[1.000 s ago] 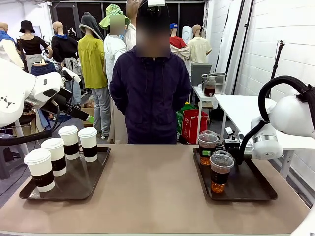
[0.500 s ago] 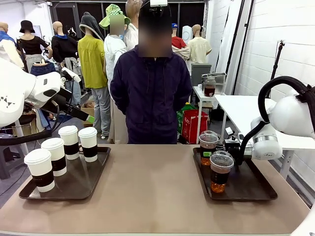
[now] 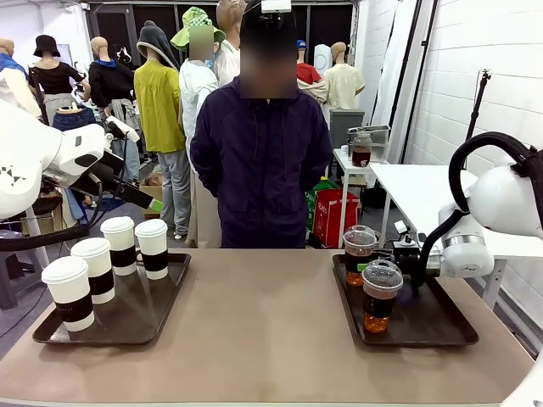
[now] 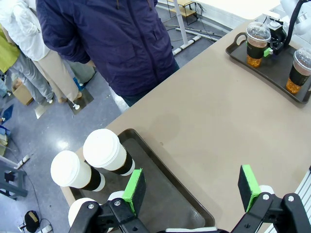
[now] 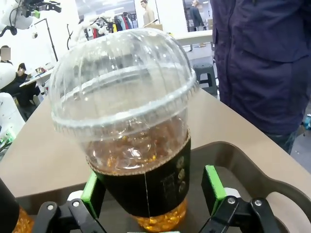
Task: Distribute the coffee onto the tray.
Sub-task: Pick up another iced Americano from the middle of the table and place it on the right Handle tray.
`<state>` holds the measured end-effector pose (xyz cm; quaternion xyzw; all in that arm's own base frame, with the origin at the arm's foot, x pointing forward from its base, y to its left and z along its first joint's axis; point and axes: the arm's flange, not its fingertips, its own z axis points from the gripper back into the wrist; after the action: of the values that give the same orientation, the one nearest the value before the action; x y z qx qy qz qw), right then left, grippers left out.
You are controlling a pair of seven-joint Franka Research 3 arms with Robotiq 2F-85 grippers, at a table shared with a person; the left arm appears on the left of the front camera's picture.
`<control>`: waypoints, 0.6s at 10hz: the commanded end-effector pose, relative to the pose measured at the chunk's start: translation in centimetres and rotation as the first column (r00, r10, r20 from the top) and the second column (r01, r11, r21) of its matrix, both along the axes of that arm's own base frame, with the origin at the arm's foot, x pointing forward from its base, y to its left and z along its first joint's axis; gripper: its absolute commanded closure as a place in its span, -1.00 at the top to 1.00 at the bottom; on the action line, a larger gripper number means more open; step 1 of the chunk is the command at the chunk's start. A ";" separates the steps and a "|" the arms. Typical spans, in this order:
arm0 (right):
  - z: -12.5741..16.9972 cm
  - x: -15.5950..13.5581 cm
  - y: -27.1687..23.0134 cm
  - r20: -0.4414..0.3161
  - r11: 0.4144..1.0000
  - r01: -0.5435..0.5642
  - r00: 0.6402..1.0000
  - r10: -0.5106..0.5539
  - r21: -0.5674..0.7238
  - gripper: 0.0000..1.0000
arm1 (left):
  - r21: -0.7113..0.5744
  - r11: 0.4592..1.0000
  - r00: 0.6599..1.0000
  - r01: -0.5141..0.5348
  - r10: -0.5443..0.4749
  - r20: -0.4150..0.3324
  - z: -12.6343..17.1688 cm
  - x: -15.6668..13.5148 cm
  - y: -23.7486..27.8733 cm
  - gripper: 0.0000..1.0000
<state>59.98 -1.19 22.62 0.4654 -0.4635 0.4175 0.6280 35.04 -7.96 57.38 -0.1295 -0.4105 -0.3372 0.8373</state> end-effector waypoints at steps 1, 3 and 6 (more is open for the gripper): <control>0.5 -1.2 -1.0 -0.029 1.000 0.014 0.999 -0.014 -0.007 1.00 | -0.006 1.000 1.000 0.004 -0.004 -0.005 0.0 0.0 0.1 1.00; 0.7 -2.4 -2.5 -0.037 0.999 0.045 0.998 -0.046 -0.013 1.00 | -0.006 1.000 1.000 0.004 -0.004 -0.005 0.0 0.0 0.1 1.00; 0.2 -4.1 -4.3 -0.054 0.996 0.085 0.995 -0.086 -0.019 1.00 | -0.006 1.000 1.000 0.004 -0.004 -0.005 0.0 0.0 0.1 1.00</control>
<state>57.01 -5.45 22.50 0.4518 -0.4675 0.3838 0.6558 35.04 -7.96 57.38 -0.1295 -0.4105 -0.3372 0.8373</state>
